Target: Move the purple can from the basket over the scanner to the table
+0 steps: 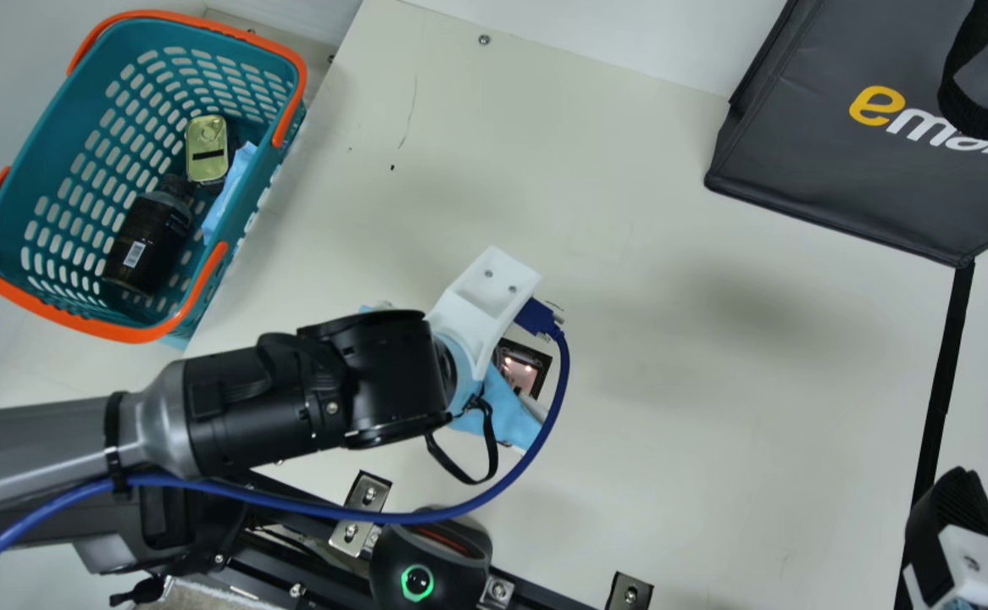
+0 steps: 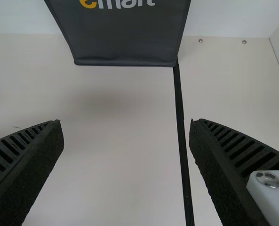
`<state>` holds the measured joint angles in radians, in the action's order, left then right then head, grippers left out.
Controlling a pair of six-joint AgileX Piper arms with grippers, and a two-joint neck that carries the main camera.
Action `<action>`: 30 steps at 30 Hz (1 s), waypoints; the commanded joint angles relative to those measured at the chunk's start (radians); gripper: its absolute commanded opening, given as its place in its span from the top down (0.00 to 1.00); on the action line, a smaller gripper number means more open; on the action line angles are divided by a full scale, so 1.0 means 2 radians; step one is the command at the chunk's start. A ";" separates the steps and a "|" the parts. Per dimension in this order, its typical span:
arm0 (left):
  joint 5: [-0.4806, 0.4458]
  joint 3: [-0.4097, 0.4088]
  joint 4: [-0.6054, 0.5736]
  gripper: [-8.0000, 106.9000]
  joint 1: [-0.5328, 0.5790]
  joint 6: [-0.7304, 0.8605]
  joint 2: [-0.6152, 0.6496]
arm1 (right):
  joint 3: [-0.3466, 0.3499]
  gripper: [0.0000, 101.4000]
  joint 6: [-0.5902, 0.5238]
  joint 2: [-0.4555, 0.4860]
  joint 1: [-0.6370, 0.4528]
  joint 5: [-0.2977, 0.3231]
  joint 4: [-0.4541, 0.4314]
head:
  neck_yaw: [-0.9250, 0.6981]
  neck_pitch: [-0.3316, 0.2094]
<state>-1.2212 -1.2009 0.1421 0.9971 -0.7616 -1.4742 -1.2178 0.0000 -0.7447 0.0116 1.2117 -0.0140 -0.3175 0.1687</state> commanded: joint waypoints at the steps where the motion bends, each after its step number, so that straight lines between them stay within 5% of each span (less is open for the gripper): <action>1: 0.001 -0.001 0.000 0.15 -0.001 0.000 0.000 | 0.000 0.06 0.000 0.000 0.000 0.000 0.000 | -0.002 -0.015; 14: 0.001 0.011 0.001 0.15 -0.005 0.007 0.016 | 0.000 0.06 0.000 0.000 0.000 0.000 0.000 | -0.002 -0.015; 30: 0.001 0.079 -0.022 0.15 -0.079 0.086 0.122 | 0.000 0.06 0.000 0.000 0.000 0.000 0.000 | -0.002 -0.015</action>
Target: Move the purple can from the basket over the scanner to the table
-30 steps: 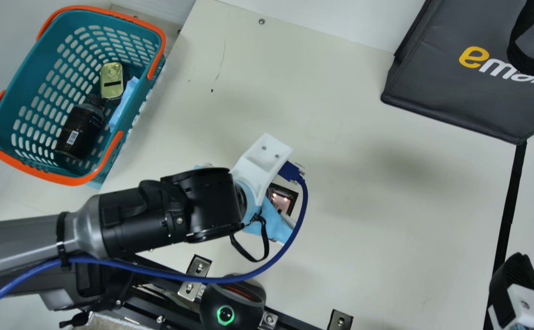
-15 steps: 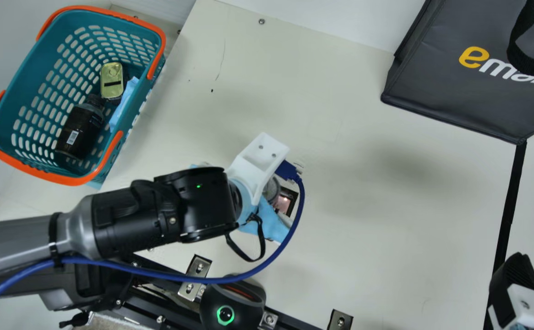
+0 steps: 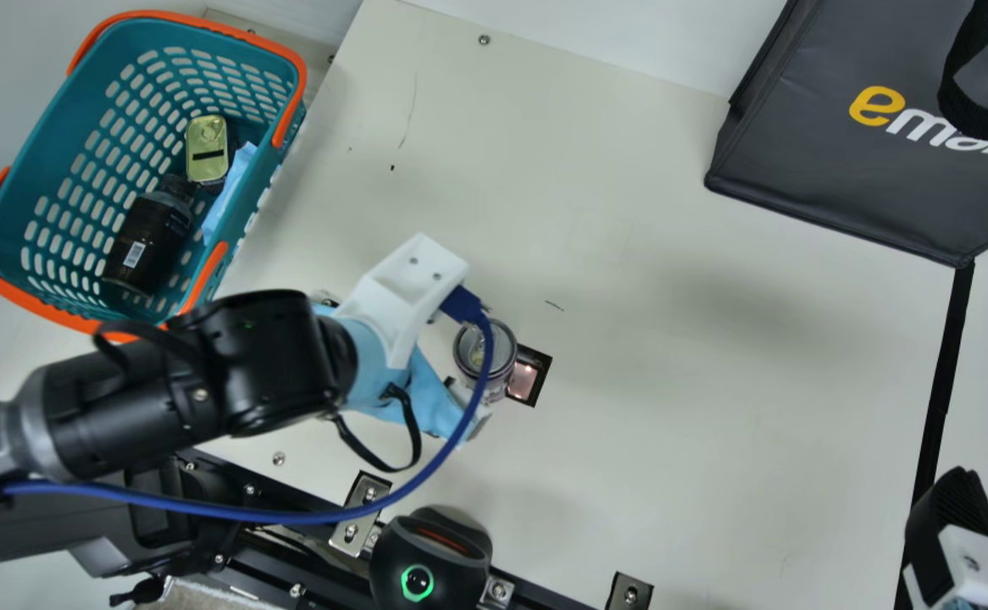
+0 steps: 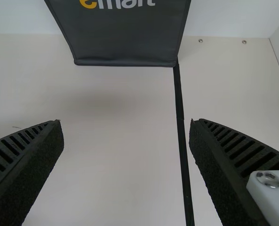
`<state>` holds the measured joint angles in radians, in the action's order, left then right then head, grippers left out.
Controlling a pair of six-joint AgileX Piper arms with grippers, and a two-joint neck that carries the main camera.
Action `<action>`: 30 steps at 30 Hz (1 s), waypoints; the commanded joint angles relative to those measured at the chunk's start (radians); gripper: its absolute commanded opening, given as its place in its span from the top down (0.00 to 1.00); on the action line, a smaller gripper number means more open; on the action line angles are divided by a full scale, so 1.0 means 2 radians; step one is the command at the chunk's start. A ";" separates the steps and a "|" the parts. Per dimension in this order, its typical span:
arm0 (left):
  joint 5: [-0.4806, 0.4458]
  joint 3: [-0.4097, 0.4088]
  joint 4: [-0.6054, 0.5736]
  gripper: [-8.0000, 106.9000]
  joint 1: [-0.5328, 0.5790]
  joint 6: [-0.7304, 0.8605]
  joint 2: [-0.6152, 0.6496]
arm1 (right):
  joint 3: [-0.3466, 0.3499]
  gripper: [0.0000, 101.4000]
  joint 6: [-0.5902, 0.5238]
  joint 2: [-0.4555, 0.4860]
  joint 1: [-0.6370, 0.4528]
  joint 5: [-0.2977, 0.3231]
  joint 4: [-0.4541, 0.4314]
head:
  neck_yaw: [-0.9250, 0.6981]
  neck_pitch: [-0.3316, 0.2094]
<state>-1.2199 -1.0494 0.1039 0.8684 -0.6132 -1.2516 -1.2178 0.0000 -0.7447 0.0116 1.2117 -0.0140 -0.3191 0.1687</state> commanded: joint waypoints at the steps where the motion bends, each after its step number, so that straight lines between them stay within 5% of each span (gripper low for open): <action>1: 0.000 0.006 -0.007 0.15 -0.026 0.020 0.019 | 0.000 0.06 0.000 0.000 0.000 0.000 0.000 | -0.001 -0.015; 20: 0.000 -0.020 -0.075 0.15 -0.300 0.158 0.156 | 0.000 0.06 0.000 0.000 0.000 0.000 0.000 | -0.001 -0.015; 21: -0.001 -0.015 -0.074 0.15 -0.264 0.154 0.151 | 0.000 0.06 0.000 0.000 0.000 0.000 0.000 | -0.001 -0.015; 30: -0.001 -0.020 -0.073 0.15 -0.299 0.159 0.156 | 0.000 0.06 0.000 0.000 0.000 0.000 0.000 | 0.034 -0.015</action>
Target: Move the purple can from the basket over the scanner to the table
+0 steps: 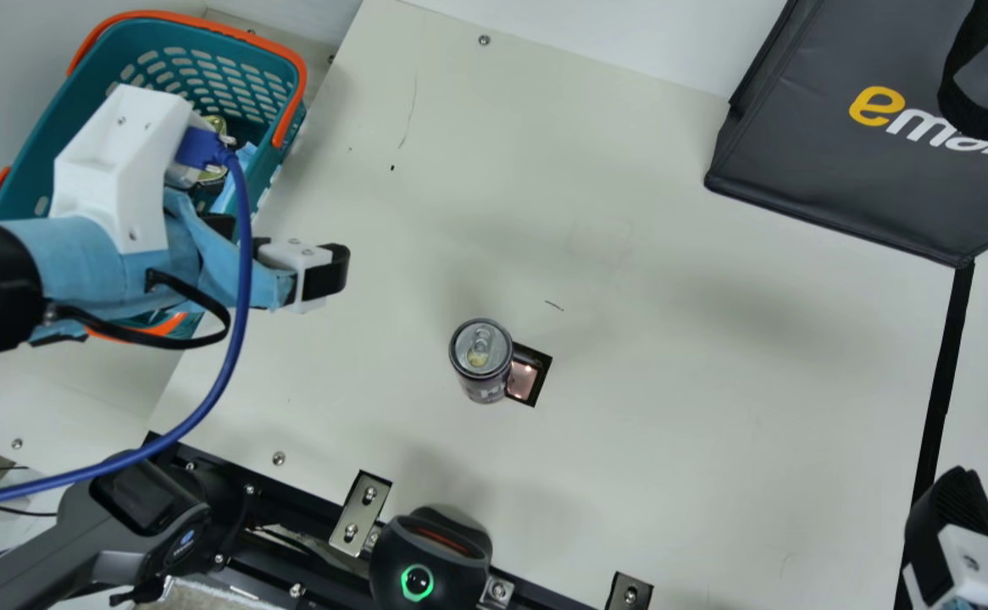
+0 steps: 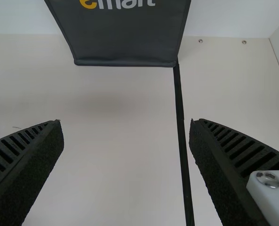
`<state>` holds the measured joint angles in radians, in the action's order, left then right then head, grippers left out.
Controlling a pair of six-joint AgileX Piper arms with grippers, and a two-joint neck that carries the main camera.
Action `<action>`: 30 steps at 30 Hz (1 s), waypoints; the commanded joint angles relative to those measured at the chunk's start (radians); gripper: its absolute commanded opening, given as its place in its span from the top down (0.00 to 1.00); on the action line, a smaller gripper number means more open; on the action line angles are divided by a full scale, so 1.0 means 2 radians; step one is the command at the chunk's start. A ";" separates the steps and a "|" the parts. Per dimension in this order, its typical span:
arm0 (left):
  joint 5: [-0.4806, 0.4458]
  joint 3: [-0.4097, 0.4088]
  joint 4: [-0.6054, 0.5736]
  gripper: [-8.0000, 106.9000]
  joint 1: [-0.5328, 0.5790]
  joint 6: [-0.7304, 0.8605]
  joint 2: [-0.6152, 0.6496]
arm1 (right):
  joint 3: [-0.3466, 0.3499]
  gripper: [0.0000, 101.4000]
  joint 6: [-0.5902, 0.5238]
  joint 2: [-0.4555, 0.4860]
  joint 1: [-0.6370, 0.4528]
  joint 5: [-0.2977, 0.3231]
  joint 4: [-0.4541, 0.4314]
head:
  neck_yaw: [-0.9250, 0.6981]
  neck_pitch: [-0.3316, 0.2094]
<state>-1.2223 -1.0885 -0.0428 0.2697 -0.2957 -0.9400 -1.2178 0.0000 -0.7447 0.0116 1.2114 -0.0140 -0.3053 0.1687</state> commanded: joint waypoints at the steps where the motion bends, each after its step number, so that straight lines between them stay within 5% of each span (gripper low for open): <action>1: 0.000 0.000 0.000 0.15 0.000 0.000 0.000 | 0.000 0.06 0.000 0.000 0.000 0.000 0.000 | 0.038 -0.015; 12: 0.000 0.000 0.000 0.15 0.000 0.000 0.000 | 0.000 0.06 0.000 0.000 0.000 0.000 0.000 | 0.166 -0.015; 30: 0.004 -0.001 0.013 0.15 0.025 -0.004 -0.002 | 0.000 0.06 0.000 0.000 0.000 -0.001 0.000 | 0.166 -0.015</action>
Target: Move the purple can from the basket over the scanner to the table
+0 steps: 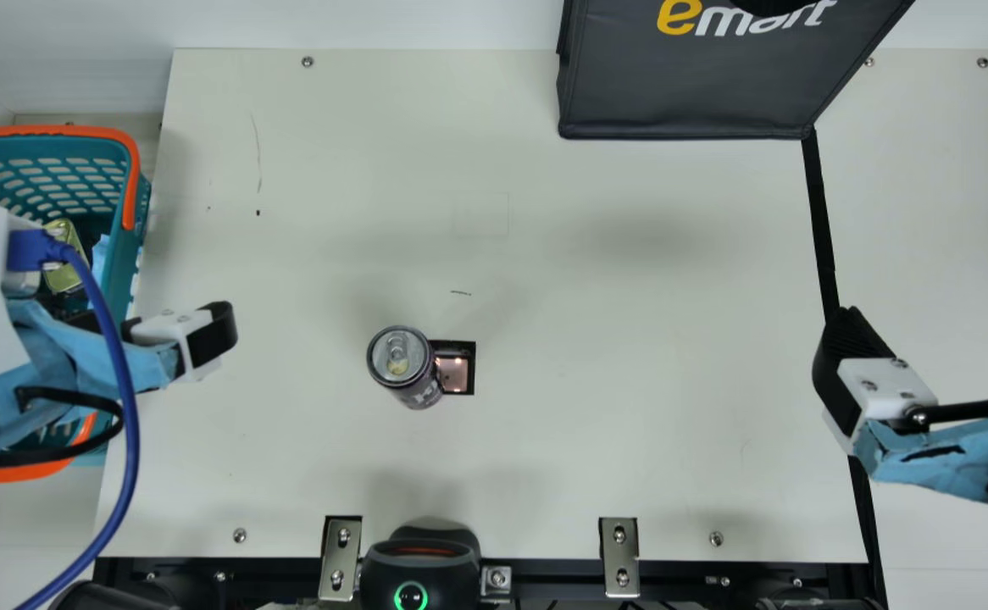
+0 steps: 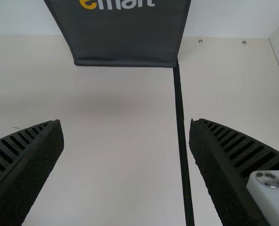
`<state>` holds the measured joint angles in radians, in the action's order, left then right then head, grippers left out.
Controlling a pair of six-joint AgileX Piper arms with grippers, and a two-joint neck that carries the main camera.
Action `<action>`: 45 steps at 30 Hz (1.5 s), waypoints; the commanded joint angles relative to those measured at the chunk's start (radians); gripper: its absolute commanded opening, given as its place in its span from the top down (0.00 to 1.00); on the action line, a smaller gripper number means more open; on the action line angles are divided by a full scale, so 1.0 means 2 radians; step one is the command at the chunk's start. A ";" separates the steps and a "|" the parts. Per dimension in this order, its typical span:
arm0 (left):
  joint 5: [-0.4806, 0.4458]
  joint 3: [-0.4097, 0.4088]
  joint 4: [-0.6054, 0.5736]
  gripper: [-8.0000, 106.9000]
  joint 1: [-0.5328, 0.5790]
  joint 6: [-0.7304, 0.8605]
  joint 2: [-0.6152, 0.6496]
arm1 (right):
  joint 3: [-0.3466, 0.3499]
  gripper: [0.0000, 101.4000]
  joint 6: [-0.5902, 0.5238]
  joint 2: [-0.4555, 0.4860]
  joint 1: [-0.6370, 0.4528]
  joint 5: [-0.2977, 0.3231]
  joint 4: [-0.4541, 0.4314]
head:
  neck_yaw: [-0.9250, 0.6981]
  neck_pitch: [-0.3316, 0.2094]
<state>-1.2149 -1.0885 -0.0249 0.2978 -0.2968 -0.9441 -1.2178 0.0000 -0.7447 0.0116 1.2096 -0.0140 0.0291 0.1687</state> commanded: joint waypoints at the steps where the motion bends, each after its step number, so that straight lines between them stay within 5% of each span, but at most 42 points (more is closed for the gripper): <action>1: 0.000 0.000 0.008 0.15 0.022 -0.010 -0.001 | 0.000 0.06 0.000 0.000 0.000 0.000 0.000 | -0.001 -0.015; 26: 0.019 -0.020 0.143 0.15 0.351 -0.260 -0.087 | 0.000 0.06 0.000 0.000 0.000 0.000 0.000 | -0.001 -0.015; 45: -0.002 -0.063 0.215 0.15 0.429 -0.444 -0.224 | 0.000 0.06 0.000 0.000 0.000 0.000 0.000 | -0.001 -0.015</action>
<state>-1.2178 -1.2116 0.4065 1.1556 -1.1726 -1.3818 -1.2178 0.0000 -0.7447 0.0116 1.2096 -0.0140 0.0291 0.1687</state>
